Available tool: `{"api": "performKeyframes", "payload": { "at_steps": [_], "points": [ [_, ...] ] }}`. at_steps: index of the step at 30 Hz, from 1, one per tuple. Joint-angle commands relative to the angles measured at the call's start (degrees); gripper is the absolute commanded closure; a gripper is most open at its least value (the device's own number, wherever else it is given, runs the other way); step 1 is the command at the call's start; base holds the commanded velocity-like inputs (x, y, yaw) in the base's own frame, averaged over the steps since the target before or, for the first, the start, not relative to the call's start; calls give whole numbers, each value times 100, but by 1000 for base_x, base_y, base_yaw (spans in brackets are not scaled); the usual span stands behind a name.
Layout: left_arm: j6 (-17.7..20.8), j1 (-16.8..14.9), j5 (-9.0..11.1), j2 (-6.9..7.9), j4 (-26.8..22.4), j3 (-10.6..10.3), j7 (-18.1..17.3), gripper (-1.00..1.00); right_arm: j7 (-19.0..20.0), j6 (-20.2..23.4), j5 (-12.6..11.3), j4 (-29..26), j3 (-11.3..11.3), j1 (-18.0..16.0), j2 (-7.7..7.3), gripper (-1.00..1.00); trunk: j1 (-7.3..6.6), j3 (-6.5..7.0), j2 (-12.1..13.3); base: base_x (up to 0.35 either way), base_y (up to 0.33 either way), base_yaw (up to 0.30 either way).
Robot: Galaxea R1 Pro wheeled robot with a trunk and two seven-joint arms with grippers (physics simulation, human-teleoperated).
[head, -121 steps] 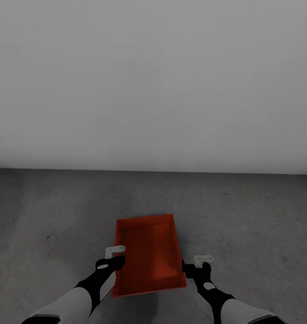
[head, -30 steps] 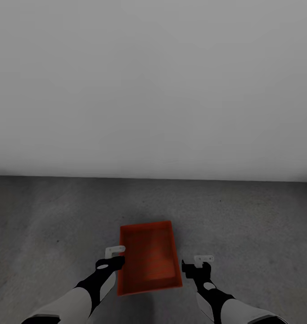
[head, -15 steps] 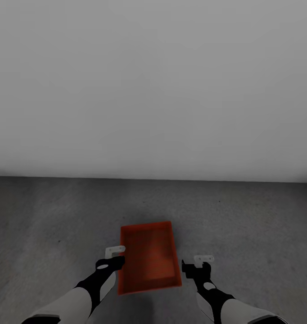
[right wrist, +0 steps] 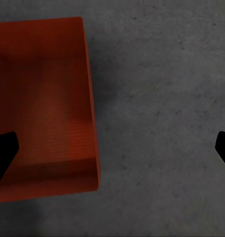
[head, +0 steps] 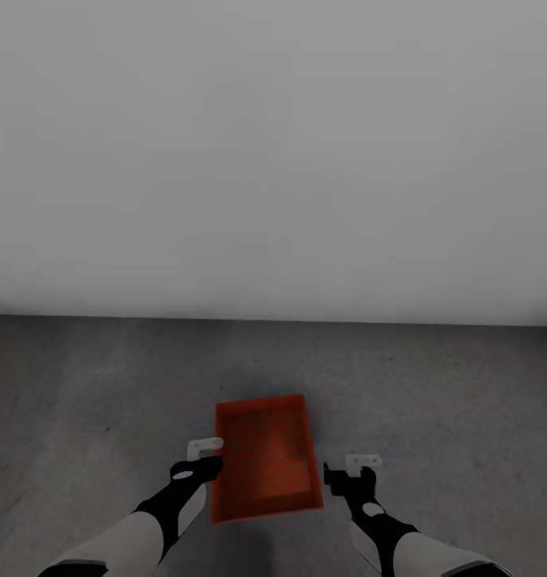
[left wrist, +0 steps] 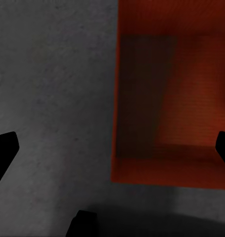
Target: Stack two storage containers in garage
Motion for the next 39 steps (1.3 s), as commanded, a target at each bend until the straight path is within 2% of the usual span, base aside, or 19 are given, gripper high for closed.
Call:
{"api": "performKeyframes", "payload": {
  "at_steps": [1, 13, 31, 39],
  "points": [
    [-5, -1, 48, -2, -3, 3, 11, -100, -14, -20, -58, 6, 51, -4, 1, -100, -22, 15, 38, 0, 0, 0],
    [-7, 0, 48, -2, -5, 2, 11, -100, -14, -20, -58, 6, 51, -4, 1, -100, -285, 230, 519, 0, 0, 0],
    [-7, -2, 48, -6, -7, -12, 11, -100, -15, -22, -58, 6, 51, -4, 1, -100, -285, 230, 519, -5, 0, 0],
    [-1, 0, 48, -6, 21, -21, 11, -100, -14, -21, -58, 6, 51, -4, 1, -100, -285, 230, 519, -261, 0, 0]
  ]
}}
